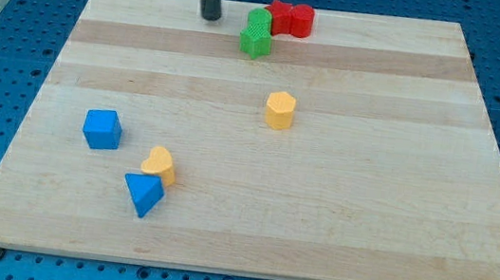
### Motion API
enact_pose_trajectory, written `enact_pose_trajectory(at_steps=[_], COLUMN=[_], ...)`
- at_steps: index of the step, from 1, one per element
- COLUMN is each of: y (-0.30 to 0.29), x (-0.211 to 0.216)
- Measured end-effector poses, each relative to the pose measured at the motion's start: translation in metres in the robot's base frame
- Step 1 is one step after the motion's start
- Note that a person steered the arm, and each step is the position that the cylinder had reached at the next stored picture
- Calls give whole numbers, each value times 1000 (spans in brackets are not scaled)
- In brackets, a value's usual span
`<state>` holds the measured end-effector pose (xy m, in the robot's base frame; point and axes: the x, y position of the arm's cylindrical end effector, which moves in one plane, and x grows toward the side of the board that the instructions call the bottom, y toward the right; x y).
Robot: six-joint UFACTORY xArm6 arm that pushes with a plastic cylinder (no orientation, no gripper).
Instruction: Separate the red star and red circle
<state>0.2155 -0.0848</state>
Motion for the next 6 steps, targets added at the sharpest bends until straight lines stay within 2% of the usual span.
enact_pose_trajectory(at_steps=[1, 4, 6], y=[46, 108, 108], x=[-23, -18, 18])
